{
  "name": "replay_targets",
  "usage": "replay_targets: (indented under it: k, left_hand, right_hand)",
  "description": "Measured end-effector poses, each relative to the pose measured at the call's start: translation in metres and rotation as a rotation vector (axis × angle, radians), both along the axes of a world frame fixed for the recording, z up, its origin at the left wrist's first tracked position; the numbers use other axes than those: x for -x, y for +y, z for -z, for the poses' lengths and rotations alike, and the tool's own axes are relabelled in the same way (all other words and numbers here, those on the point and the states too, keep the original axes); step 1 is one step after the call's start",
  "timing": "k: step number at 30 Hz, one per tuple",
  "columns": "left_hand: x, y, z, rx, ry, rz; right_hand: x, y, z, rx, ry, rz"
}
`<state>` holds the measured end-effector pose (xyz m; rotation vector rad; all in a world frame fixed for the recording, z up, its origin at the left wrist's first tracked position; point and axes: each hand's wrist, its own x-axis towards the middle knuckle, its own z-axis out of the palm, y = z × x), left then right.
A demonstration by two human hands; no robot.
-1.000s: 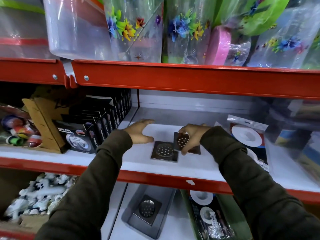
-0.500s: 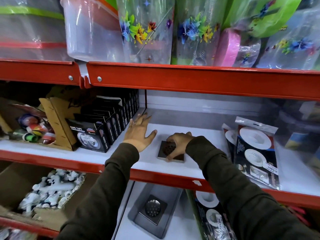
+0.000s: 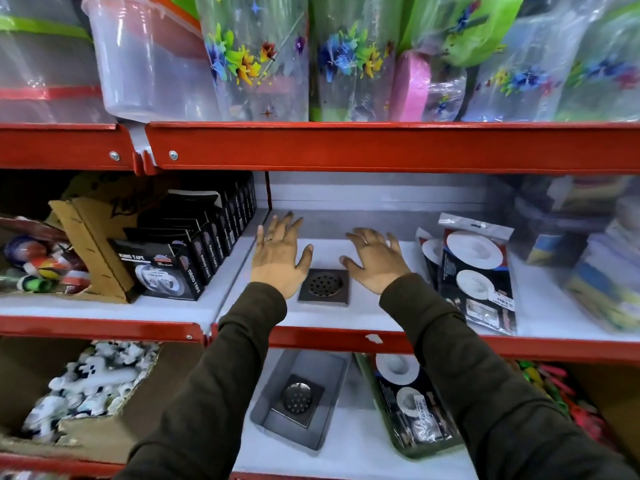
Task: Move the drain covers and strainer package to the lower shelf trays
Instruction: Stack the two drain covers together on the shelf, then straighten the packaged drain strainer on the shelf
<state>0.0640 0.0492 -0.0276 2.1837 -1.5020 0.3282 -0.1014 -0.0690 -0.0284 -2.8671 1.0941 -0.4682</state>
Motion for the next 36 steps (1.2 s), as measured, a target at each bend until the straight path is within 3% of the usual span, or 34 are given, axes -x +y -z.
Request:
replay_targets:
  k: [5, 9, 13, 15, 20, 27, 31, 34, 36]
  left_hand:
    - [0.052, -0.025, 0.003, -0.007, 0.016, 0.096]
    - [0.107, -0.053, 0.003, -0.006, 0.104, 0.174]
    - [0.160, -0.091, 0.007, -0.144, 0.595, 0.217]
    - [0.182, -0.107, 0.009, -0.222, 0.702, 0.199]
    - [0.205, -0.129, 0.020, -0.211, 0.842, 0.152]
    - [0.198, -0.135, 0.020, -0.114, 0.896, 0.002]
    - [0.195, -0.134, 0.023, -0.275, 0.796, -0.045]
    - [0.195, -0.134, 0.027, -0.251, 0.848, -0.043]
    - [0.197, -0.132, 0.027, -0.228, 0.876, -0.029]
  right_hand:
    - [0.052, -0.013, -0.001, 0.045, -0.043, 0.158]
    - [0.105, -0.035, -0.001, -0.029, -0.127, 0.390]
    - [0.162, -0.060, 0.002, -0.242, -0.089, 0.723]
    - [0.184, -0.071, 0.009, -0.355, -0.051, 0.809]
    - [0.208, -0.083, 0.024, -0.438, -0.109, 0.721]
    - [0.191, -0.110, 0.024, -0.500, -0.508, 0.394]
    - [0.188, -0.106, 0.026, -0.541, -0.379, 0.406]
    - [0.192, -0.107, 0.029, -0.511, -0.345, 0.506]
    - [0.192, -0.108, 0.028, -0.595, -0.387, 0.534]
